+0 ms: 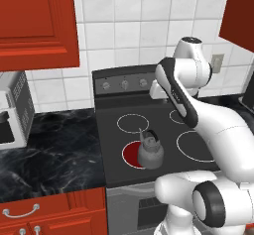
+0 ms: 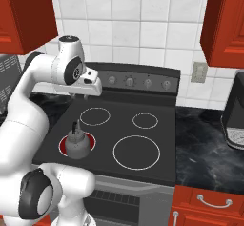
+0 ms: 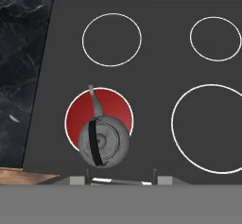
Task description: Lower the heat of the kettle.
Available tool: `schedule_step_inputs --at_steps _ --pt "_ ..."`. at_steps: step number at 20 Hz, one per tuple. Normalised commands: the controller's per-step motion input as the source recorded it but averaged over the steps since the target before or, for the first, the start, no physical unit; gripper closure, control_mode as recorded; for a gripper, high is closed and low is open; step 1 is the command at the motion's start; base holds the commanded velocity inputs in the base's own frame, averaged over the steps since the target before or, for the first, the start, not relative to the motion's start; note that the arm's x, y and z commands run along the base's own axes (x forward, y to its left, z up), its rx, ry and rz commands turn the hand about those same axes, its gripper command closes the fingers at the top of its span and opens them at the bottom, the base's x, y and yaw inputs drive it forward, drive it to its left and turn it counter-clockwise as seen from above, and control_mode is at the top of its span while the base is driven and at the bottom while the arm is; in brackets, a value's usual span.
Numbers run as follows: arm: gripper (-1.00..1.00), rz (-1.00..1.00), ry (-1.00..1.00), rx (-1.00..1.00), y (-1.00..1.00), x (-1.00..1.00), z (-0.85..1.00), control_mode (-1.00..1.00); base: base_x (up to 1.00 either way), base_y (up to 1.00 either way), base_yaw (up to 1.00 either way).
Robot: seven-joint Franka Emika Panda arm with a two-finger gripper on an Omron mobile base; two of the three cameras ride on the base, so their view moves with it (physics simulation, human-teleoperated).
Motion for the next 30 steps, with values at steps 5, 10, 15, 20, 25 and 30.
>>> schedule_step_inputs --at_steps 5,10,15,20,25,30 --pt "-1.00 0.00 -0.01 0.01 0.00 -0.02 0.00 -1.00 0.00 0.00 0.00" --pt "-1.00 0.00 -0.02 -0.06 0.25 -0.12 -0.08 -1.00 0.00 0.00 0.00" --pt "-1.00 0.17 -0.03 -0.25 0.96 0.23 -0.05 -1.00 0.00 0.00 0.00" --pt "-1.00 0.20 0.01 -0.39 0.99 0.29 0.00 -1.00 0.00 0.00 0.00" --pt "-1.00 0.10 0.00 -0.13 0.28 0.11 -0.19 -1.00 0.00 0.00 0.00" --pt "-1.00 0.02 -0.01 0.00 0.06 0.49 -0.09 -1.00 0.00 0.00 0.00"
